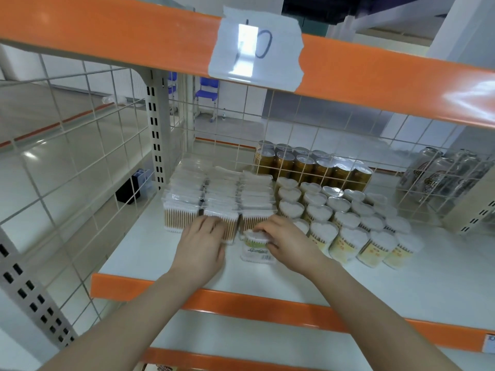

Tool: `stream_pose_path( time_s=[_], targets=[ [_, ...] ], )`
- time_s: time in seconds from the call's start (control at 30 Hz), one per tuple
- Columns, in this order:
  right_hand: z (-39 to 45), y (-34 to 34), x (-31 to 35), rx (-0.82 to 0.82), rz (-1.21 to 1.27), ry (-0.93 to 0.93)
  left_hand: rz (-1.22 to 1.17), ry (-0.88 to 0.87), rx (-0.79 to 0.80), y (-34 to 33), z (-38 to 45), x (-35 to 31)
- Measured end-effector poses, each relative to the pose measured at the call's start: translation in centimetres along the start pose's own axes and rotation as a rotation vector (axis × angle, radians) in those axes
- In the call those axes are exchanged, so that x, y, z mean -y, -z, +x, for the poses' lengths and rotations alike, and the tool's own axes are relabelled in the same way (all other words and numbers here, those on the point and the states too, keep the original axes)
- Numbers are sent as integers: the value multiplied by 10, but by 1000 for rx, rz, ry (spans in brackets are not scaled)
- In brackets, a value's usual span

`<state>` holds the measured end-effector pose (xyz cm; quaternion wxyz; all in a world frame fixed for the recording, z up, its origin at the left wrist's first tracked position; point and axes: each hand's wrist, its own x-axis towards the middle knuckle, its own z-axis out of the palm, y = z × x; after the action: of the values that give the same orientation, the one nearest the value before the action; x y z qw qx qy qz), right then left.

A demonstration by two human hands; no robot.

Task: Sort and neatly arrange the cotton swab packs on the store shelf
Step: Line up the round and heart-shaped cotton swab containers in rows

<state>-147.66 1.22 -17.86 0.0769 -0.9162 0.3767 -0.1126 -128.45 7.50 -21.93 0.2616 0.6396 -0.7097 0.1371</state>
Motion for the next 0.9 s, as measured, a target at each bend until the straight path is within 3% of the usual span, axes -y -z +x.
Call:
stream_pose_path(
  time_s=[0.23, 0.43, 0.9],
  targets=[
    [14, -4, -4, -49, -7, 18, 114, -69, -34, -8, 12, 10],
    [24, -6, -6, -71, -35, -8, 170, -90, 29, -12, 19, 22],
    [31, -7, -8, -119, -124, -109, 87, -158, -86, -22, 24, 32]
  ],
)
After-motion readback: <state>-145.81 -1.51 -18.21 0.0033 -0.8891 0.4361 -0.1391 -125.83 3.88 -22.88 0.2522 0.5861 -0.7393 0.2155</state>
